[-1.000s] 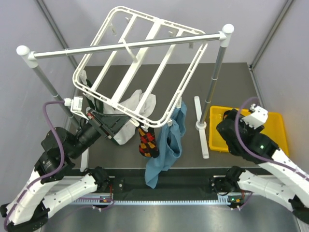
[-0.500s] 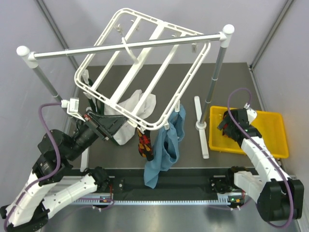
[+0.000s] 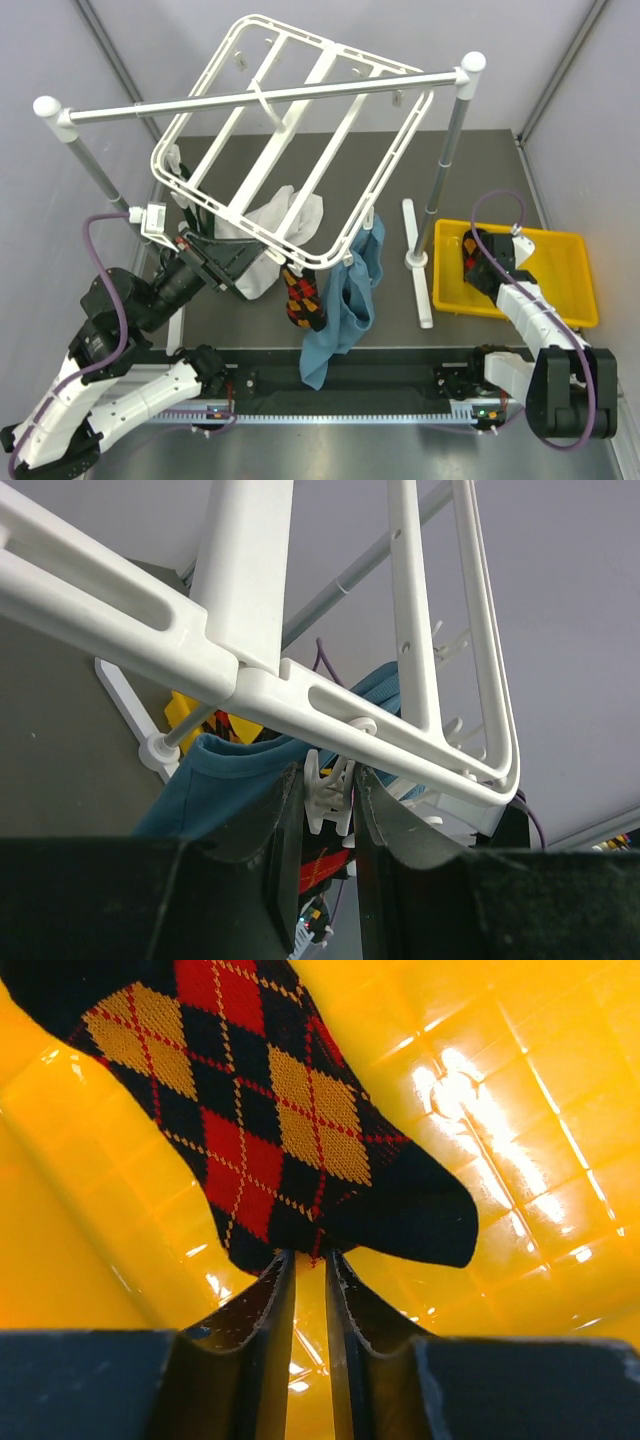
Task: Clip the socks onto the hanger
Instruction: Pick up the sock from the bin.
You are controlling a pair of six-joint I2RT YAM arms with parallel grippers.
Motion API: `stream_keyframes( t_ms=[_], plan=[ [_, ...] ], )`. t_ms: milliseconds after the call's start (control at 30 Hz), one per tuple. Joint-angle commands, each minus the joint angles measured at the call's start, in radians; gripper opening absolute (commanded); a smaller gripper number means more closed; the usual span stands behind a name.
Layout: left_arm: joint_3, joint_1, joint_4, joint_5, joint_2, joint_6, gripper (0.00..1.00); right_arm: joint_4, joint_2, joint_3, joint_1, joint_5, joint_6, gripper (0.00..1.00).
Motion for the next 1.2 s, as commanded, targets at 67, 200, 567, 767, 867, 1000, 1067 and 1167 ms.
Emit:
stream_keyframes(
  t_ms=[67, 200, 567, 767, 867, 1000, 1067, 1167],
  plan=[
    [-0.006, 0.0, 0.022, 0.011, 0.002, 0.011, 0.0, -0.004, -0.104, 0.086, -0.019, 0.015, -0.051, 0.1],
    [0.002, -0.002, 0.02, 0.022, 0.003, 0.014, 0.0, -0.08, -0.229, 0.174, -0.019, 0.021, -0.092, 0.0],
    [-0.015, 0.0, 0.043, 0.029, -0.009, 0.009, 0.0, -0.143, -0.203, 0.256, -0.019, -0.002, -0.118, 0.59],
    [-0.015, 0.0, 0.043, 0.031, -0.017, 0.005, 0.0, -0.011, -0.114, 0.136, -0.022, 0.008, -0.04, 0.82],
    [-0.014, 0.0, 0.043, 0.037, -0.017, 0.003, 0.0, 0.017, -0.025, 0.104, -0.033, 0.009, -0.003, 0.81],
    [-0.023, 0.0, 0.051, 0.04, -0.018, 0.002, 0.0, 0.049, 0.064, 0.084, -0.038, 0.032, 0.018, 0.77],
    [-0.026, 0.0, 0.05, 0.04, -0.02, 0.003, 0.0, 0.09, 0.092, 0.067, -0.039, 0.034, 0.02, 0.75],
    [-0.026, -0.002, 0.05, 0.04, -0.018, 0.006, 0.0, 0.109, 0.13, 0.065, -0.05, 0.037, 0.023, 0.68]
  ],
)
